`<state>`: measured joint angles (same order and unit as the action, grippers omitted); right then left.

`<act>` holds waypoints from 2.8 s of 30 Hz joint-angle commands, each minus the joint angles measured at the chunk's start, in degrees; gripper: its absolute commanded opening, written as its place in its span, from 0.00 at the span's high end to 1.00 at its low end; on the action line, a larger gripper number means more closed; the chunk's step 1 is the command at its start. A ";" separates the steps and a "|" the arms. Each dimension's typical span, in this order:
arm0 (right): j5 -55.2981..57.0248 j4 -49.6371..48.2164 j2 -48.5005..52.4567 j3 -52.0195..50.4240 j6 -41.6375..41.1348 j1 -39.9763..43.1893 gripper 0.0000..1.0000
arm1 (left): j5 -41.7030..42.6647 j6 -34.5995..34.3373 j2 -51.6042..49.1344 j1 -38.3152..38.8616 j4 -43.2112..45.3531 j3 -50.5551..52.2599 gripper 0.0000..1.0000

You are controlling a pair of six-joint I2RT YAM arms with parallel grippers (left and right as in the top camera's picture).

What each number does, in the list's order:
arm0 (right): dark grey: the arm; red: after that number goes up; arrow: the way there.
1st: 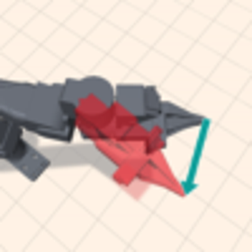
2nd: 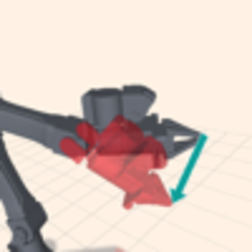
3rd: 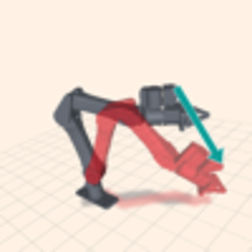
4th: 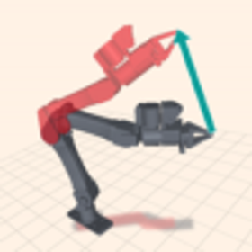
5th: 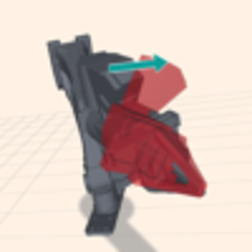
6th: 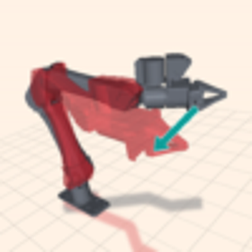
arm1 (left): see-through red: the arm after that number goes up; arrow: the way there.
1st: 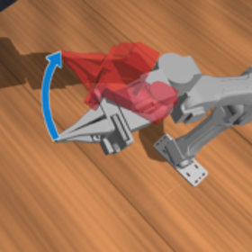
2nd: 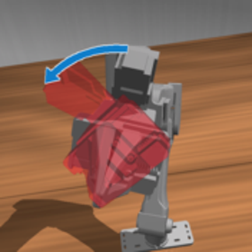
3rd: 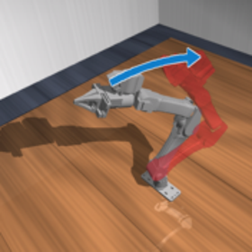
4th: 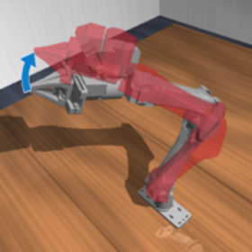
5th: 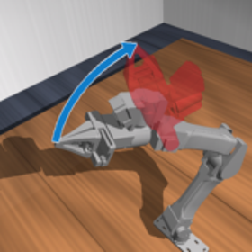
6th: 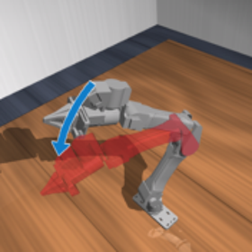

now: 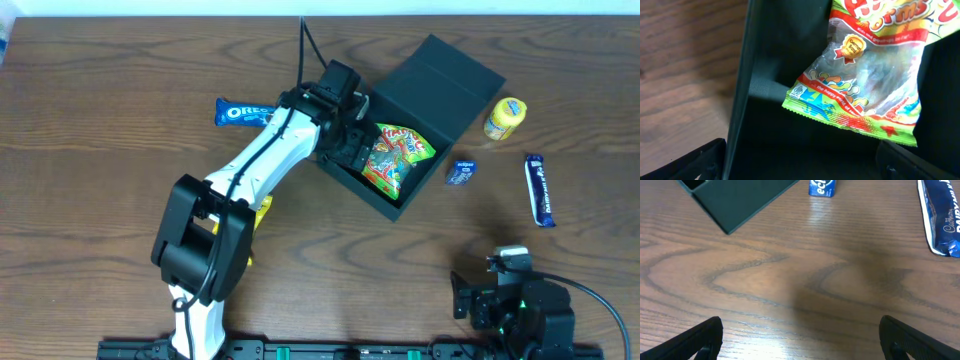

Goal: Pack container

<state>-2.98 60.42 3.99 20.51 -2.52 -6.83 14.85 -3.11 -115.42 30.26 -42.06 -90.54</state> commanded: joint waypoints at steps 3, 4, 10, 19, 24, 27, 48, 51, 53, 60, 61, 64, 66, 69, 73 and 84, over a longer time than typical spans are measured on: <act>0.15 0.22 -0.35 -0.39 -0.17 0.55 0.01 | 4.81 -5.99 -0.94 1.92 -1.03 0.42 0.05; 0.15 0.22 -0.35 -0.39 -0.20 0.55 0.01 | 5.68 -6.84 -0.94 2.29 -1.25 0.42 0.05; 0.15 0.22 -0.35 -0.39 -0.17 0.55 0.01 | 7.21 -13.53 -0.94 4.07 -2.75 0.42 0.05; 0.15 0.22 -0.35 -0.39 -0.20 0.55 0.01 | 5.53 -21.35 -0.74 5.46 -6.49 0.42 0.05; 0.17 0.22 -0.35 -0.39 -0.17 0.55 0.01 | -3.34 -24.09 1.86 5.44 -8.17 0.42 0.05; 0.15 0.22 -0.35 -0.39 -0.17 0.55 0.01 | -10.34 -23.74 3.19 5.33 -7.89 0.42 0.05; 0.15 0.22 -0.35 -0.39 -0.17 0.55 0.01 | -14.88 -1.97 2.05 4.37 8.31 0.44 0.05; 0.15 0.22 -0.35 -0.39 -0.17 0.55 0.01 | -14.78 -1.44 1.51 4.37 10.80 0.44 0.05; 0.15 0.22 -0.35 -0.39 -0.20 0.55 0.01 | -14.58 -0.94 1.03 4.37 11.61 0.44 0.05; 0.15 0.22 -0.35 -0.39 -0.20 0.55 0.01 | -14.38 0.26 -1.99 4.17 14.56 0.31 0.05; 0.15 0.22 -0.35 -0.39 -0.17 0.55 0.01 | -14.38 0.44 -2.40 4.15 14.80 0.13 0.05; 0.15 0.22 -0.35 -0.39 -0.17 0.55 0.01 | -14.40 0.46 -4.57 3.89 15.04 -1.55 0.05; 0.15 0.22 -0.35 -0.39 -0.20 0.55 0.01 | -14.38 0.42 -6.27 3.76 14.84 -3.21 0.04; 0.15 0.24 -0.35 -0.39 -0.20 0.55 0.01 | -14.62 0.35 -8.85 3.61 14.58 -5.66 0.05; 0.15 0.22 -0.35 -0.39 -0.17 0.55 0.01 | -17.05 -1.27 -10.49 3.23 14.73 -6.82 0.05; 0.15 0.22 -0.35 -0.39 -0.17 0.55 0.01 | -24.46 -12.28 -10.86 -0.31 10.99 -6.80 0.05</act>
<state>-2.98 60.40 3.99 20.51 -2.52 -6.83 -5.78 -10.94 -125.54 31.38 -30.00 -96.36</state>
